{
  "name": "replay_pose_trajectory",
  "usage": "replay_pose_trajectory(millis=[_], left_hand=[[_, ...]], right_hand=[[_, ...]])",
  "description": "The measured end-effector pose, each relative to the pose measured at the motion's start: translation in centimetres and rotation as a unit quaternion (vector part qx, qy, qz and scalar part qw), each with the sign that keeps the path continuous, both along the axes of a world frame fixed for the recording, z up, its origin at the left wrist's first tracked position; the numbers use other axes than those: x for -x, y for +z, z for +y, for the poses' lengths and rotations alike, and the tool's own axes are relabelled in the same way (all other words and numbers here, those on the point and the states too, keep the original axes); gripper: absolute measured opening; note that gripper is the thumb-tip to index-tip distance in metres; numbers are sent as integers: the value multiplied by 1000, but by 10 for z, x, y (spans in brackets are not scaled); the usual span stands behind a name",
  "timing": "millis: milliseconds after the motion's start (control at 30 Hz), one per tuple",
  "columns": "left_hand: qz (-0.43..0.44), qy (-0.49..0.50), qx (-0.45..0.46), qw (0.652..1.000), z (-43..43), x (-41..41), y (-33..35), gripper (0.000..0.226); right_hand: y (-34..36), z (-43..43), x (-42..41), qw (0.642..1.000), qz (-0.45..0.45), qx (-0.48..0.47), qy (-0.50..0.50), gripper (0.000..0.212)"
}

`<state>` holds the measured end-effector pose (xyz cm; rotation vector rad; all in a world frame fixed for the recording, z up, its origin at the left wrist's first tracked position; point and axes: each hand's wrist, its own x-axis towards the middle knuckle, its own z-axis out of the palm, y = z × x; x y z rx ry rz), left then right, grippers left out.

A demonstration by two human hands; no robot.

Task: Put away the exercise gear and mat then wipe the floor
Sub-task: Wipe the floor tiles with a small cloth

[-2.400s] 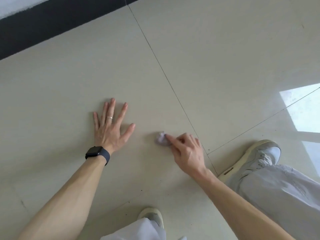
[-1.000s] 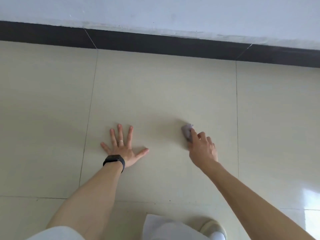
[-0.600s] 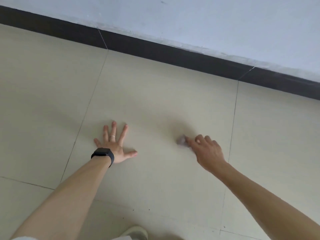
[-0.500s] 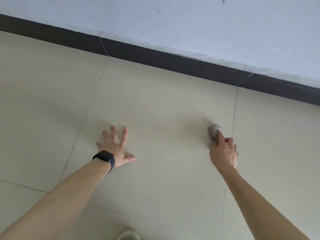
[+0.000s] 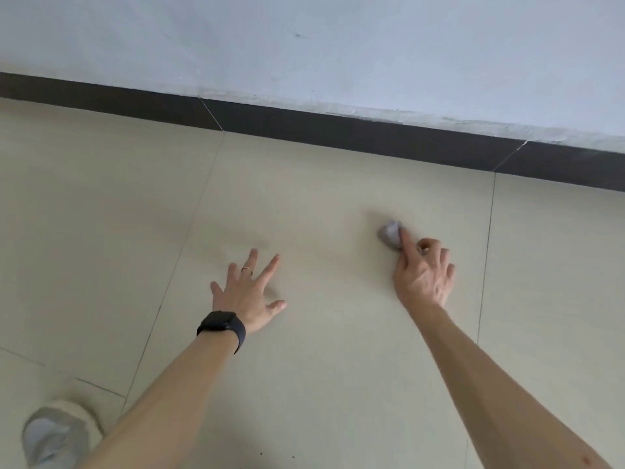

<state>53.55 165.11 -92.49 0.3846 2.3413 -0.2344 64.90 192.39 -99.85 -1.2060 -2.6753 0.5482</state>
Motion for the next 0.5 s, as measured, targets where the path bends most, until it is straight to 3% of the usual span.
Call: replay_pose_trajectory(millis=[67,167,300,500], left_hand=[[38,23,-43,998,20,10,-2,97],[13,98,-75,992,52,44,-10,110],[-58,74,-71,993,62,63,-33,120],[-47,57,-81,994,61,63,-49,117]], right_hand=[[0,33,28,999,1,2,-52,51],[-13,54,47,996,10,-4,-85,51],[-25,51,49,994,21,-22,-103,52],[-18,26,49,997,15,-24,-75,54]])
